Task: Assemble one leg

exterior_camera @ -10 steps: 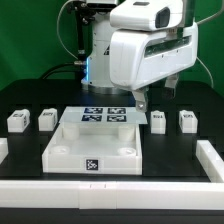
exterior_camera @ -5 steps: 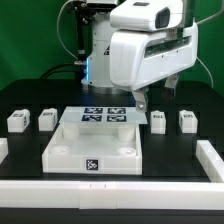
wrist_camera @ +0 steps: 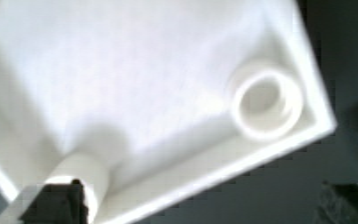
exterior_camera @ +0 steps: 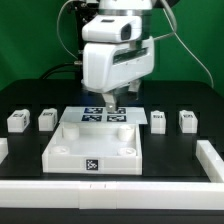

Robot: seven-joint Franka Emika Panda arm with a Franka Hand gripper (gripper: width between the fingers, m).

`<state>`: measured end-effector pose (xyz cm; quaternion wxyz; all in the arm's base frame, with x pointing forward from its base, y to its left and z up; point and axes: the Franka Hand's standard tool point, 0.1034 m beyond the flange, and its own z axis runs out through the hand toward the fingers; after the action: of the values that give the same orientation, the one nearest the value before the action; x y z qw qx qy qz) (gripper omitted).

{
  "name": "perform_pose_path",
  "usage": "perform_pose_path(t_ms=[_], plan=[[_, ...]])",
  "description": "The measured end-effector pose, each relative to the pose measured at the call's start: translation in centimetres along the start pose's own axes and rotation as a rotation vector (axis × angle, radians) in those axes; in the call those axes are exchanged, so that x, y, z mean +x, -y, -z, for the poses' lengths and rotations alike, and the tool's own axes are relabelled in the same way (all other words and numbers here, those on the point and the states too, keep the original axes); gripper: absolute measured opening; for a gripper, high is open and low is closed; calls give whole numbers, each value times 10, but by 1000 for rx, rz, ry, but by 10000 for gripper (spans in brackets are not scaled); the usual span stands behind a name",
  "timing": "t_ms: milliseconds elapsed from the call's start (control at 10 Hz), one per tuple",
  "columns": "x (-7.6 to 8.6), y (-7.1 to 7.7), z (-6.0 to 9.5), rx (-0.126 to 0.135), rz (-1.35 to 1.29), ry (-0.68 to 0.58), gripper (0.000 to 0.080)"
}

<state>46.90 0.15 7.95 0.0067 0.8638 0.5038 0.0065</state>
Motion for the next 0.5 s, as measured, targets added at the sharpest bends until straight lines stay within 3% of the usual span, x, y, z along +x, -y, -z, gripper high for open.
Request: perform_pose_path(t_ms=[100,300,500], plan=[[-14,3,-1,8,-16,7,650],[-7,1,-1,4,-17,3,650],[-10,-13,-10,-34,107,-24,650]])
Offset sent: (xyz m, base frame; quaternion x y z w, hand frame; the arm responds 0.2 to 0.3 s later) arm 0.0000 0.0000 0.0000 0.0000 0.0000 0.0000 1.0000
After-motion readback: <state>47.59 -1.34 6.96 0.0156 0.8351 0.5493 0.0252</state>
